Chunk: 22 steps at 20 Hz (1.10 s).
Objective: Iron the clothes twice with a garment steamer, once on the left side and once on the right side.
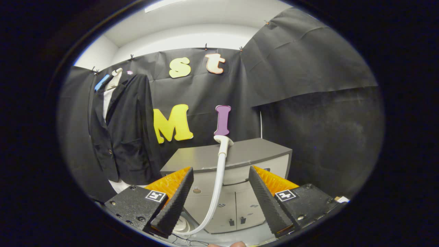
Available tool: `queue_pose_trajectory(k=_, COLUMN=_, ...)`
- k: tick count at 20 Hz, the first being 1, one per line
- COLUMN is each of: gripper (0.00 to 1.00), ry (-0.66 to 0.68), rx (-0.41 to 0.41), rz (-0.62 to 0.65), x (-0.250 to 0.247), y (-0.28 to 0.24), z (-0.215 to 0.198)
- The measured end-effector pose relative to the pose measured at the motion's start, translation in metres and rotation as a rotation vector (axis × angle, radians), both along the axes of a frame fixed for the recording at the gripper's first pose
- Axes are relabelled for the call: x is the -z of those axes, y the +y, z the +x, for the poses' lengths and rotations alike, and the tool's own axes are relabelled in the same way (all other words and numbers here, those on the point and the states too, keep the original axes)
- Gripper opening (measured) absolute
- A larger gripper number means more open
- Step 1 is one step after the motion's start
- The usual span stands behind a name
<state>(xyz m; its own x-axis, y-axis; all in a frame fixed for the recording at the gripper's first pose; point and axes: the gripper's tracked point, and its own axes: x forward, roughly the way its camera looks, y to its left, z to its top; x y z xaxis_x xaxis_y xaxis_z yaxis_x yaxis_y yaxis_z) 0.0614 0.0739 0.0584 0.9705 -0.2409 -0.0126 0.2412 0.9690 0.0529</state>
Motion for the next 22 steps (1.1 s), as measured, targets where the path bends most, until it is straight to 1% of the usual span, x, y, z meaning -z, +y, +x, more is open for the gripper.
queue_pose_trajectory(k=3, gripper=1.0, ry=-0.004, rx=-0.019, rz=0.025, x=-0.016, y=-0.005, z=0.032)
queue_pose_trajectory(k=12, gripper=1.0, ry=0.138, rx=-0.107, rz=0.149, x=-0.043, y=-0.032, z=0.149)
queue_pose_trajectory(k=14, gripper=1.0, ry=0.193, rx=-0.11, rz=0.171, x=-0.04, y=-0.04, z=0.175)
queue_pose_trajectory(k=18, gripper=1.0, ry=0.34, rx=-0.113, rz=0.213, x=-0.019, y=-0.052, z=0.224)
queue_pose_trajectory(k=22, gripper=1.0, ry=0.484, rx=-0.086, rz=0.266, x=0.01, y=-0.07, z=0.267)
